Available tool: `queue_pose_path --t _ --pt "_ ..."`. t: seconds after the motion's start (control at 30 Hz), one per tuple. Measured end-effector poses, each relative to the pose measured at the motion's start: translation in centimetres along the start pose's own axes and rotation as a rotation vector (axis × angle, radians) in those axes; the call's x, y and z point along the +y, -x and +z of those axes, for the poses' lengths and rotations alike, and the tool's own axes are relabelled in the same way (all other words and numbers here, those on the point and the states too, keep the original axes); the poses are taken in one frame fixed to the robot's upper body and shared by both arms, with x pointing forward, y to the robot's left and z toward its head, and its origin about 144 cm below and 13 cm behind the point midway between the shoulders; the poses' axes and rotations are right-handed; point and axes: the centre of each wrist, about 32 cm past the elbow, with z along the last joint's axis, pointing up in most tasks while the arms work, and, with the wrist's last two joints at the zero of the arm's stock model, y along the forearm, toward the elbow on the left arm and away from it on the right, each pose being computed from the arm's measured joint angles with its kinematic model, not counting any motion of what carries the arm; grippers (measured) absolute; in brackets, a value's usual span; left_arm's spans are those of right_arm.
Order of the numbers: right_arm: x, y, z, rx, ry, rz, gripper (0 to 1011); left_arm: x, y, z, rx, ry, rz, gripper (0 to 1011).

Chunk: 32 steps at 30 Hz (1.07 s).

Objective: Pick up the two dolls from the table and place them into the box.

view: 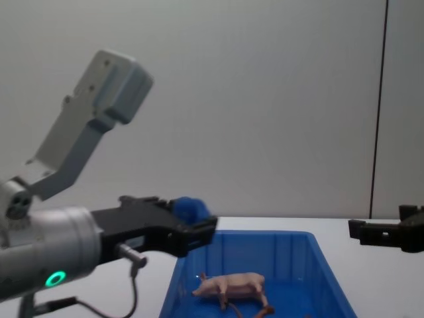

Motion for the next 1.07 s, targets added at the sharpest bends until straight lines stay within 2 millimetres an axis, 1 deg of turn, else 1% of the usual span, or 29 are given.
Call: queue_pose_path --t 0.2,0.23,0.27,0.3,0.33,0.37,0.4,0.43,0.47,0.57,1.07 --pt "0.0 0.0 0.0 0.0 0.0 0.0 1001 -1.3 0.6 0.9 -0.018 0.034 -0.046 724" --pt "0.0 0.0 0.0 0.0 0.0 0.0 1001 -1.3 0.6 0.9 -0.018 0.034 -0.046 724" --pt "0.0 0.0 0.0 0.0 0.0 0.0 1001 -1.5 0.7 1.1 -0.022 0.041 -0.055 787" --pt "0.0 0.0 0.0 0.0 0.0 0.0 1001 -1.7 0.7 1.2 -0.024 0.044 -0.061 787" --pt "0.0 0.0 0.0 0.0 0.0 0.0 1001 -1.9 0.9 1.3 -0.026 0.049 -0.067 844" --pt "0.0 0.0 0.0 0.0 0.0 0.0 1001 -2.0 0.9 1.4 -0.026 0.053 -0.073 863" --pt "0.0 0.0 0.0 0.0 0.0 0.0 1000 -2.2 1.0 1.5 -0.028 0.058 -0.079 915" --pt "0.0 0.0 0.0 0.0 0.0 0.0 1001 -2.2 1.1 1.5 -0.029 0.061 -0.083 925" --pt "0.0 0.0 0.0 0.0 0.0 0.0 1001 -2.4 1.1 1.6 -0.029 0.068 -0.088 961" --pt "0.0 0.0 0.0 0.0 0.0 0.0 1001 -2.4 1.2 1.7 -0.03 0.077 -0.092 1003" --pt "0.0 0.0 0.0 0.0 0.0 0.0 1000 -2.4 1.6 1.9 -0.026 0.135 -0.099 1003"
